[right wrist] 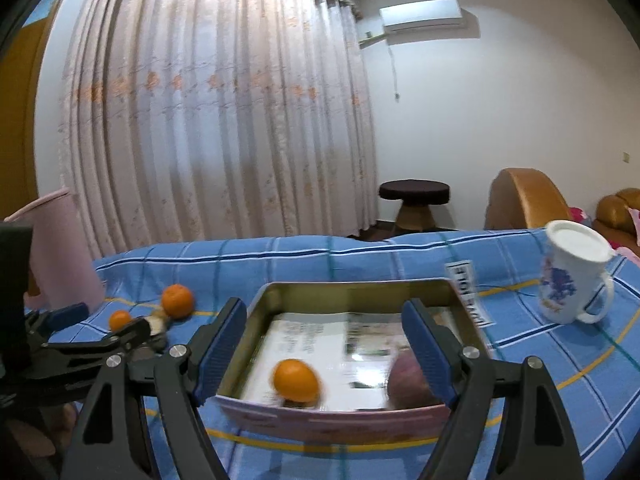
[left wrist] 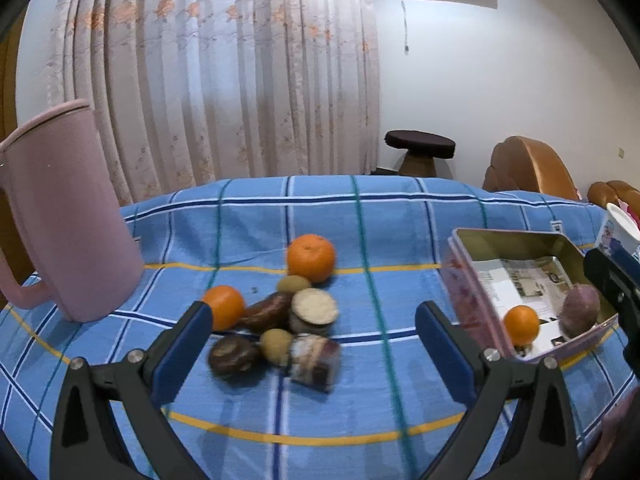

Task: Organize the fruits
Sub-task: 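Grasp the brown chestnut with the left tool while the right tool grasps the cut cylinder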

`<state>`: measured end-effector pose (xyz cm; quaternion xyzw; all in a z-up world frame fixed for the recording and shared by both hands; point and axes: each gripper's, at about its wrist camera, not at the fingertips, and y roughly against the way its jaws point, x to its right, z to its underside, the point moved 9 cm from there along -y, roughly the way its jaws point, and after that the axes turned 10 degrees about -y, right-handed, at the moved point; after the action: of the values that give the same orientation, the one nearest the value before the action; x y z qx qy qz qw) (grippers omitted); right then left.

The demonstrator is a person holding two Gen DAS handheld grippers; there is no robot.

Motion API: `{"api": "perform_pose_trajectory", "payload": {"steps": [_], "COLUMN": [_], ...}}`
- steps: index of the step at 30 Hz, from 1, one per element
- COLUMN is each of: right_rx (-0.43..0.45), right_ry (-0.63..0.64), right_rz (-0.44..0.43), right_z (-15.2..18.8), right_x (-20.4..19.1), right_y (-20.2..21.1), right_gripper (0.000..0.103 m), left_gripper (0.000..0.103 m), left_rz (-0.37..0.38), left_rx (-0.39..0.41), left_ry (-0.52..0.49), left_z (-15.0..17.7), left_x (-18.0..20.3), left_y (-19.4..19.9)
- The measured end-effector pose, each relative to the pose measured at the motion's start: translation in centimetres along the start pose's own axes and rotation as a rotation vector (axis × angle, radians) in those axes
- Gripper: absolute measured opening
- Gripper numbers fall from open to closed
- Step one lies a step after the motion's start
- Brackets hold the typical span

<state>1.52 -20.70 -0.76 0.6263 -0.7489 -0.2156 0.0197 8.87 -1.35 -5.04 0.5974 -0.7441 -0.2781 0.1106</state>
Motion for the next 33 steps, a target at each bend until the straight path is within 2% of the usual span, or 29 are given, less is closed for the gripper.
{"api": "perform_pose_trajectory", "payload": {"steps": [9,14,17,21,23,26,29,33], "right_rx": [-0.040,-0.094,-0.162,-0.282,-0.345,-0.427,-0.510,-0.572], "right_ry": [0.031,0.064,0.103,0.159,0.213,0.275,0.306,0.312], "right_rz": [-0.068,-0.110,-0.141,-0.202,-0.215,-0.206,-0.175,-0.181], "right_z": [1.5,2.8,4.1,6.3,7.7,9.4,10.9,11.9], "right_x": [-5.7,-8.7,-10.6,-13.5,-15.1,-16.6,-17.0,-17.7], "right_y": [-1.1,-2.1,-3.0,-4.5,-5.5,-7.1,-8.8,-10.1], "right_gripper": [0.081,0.081,0.081,0.081,0.079,0.069,0.068,0.065], "left_gripper": [0.103,0.103,0.103,0.103,0.103,0.103,0.103,0.103], "left_rz": [-0.033,-0.121,-0.190,-0.226,-0.230,-0.228,-0.233,-0.213], "left_rx": [-0.031,-0.051,-0.066,-0.101,-0.114,-0.125,-0.141,-0.161], "left_ry": [0.059,0.128,0.143,0.163,0.176,0.185,0.177,0.166], "left_z": [0.9,1.1,1.6,2.4,2.7,3.0,3.0,3.2], "left_x": [-4.7,-9.6,-12.3,-14.5,-15.3,-15.9,-16.1,-15.9], "left_y": [-0.4,-0.8,-0.8,-1.1,-1.3,-1.4,-1.8,-2.2]}}
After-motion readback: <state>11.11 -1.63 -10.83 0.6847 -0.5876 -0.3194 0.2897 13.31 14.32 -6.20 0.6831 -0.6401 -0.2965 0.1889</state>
